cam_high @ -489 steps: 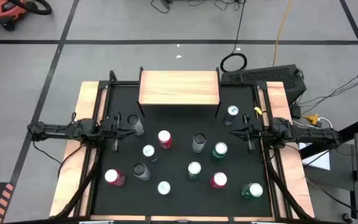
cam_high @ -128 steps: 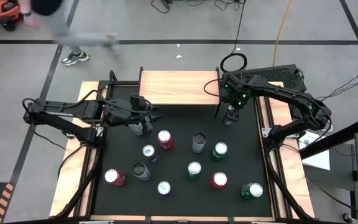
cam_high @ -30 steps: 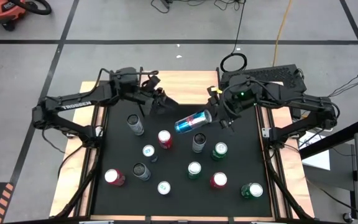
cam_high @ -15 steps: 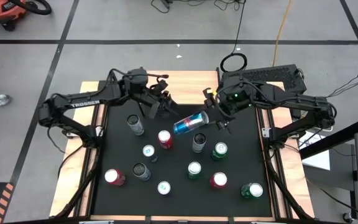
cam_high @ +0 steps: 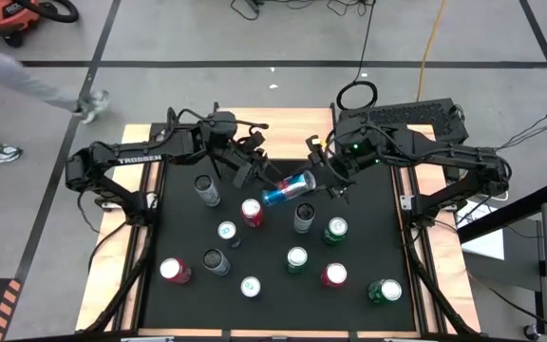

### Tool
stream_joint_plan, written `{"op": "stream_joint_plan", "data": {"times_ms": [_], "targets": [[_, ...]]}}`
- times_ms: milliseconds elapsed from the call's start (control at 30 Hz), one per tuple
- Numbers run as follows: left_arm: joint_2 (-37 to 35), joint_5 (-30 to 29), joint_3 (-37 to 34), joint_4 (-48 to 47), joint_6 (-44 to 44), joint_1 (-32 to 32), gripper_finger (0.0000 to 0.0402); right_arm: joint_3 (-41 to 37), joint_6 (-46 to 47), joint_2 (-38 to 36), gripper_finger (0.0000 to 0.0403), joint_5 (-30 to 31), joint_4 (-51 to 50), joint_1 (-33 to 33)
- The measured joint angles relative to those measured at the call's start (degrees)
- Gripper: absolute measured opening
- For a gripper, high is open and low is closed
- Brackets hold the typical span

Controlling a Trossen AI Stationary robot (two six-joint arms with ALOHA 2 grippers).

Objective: Place canned beverage on shelf
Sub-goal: Put the top right blue soda can on the shelf

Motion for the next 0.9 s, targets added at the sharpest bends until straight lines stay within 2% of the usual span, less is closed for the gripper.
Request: {"op": "stream_joint_plan", "data": {"times_ms": [400,667,900], "targets": [[1.51,7.35,0.02,0.90,-0.06,-0.11,0.0392,0.00,-1.64,1.80,0.0208,-0.22,3.32,0.00],[1.50,8.38,0.02,0.71,1.41,-0.37,0.0391,0.00,-1.57,2.00,0.0208,-0.13,4.70,0.00],[1.50,7.66,0.02,0.69,2.07,-0.40,0.0340,0.00,-1.46,2.00,0.0208,0.10,4.83,0.00]]}}
